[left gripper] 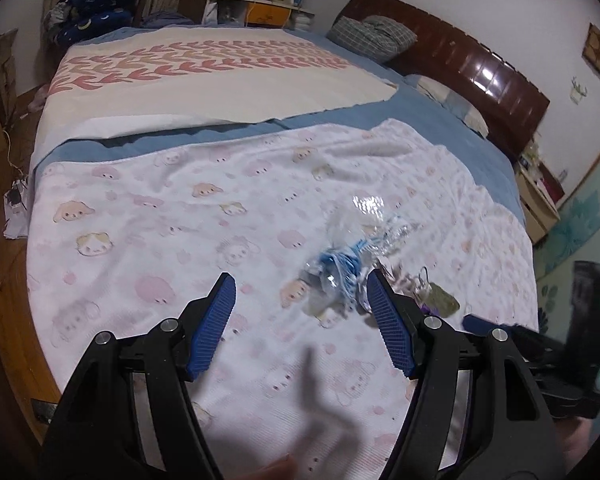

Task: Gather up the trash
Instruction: 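Grasp the purple wrapper with the right gripper while the left gripper grasps crumpled white paper, then drop the white paper from the left gripper and purple wrapper from the right gripper into the wastebasket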

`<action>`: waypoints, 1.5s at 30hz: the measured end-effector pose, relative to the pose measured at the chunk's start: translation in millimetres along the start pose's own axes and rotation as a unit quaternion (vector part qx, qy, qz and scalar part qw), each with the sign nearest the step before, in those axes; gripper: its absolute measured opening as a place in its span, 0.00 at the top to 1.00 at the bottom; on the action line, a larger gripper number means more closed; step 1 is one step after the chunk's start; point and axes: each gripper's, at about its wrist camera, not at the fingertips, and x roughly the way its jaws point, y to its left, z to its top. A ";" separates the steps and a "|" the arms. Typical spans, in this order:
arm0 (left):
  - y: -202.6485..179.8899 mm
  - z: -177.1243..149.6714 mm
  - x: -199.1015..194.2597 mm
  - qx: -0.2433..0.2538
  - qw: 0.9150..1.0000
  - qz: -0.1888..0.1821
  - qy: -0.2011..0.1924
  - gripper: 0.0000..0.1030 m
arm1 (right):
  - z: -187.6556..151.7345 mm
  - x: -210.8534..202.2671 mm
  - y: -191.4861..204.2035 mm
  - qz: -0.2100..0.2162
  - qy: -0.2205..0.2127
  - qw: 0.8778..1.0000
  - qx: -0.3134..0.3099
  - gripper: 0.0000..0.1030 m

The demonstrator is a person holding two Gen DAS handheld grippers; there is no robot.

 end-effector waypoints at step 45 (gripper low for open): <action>-120.2 -20.5 80.7 0.135 0.988 -0.008 0.072 0.73 | -135.3 -146.4 -129.8 -0.028 -0.053 0.992 0.108 0.84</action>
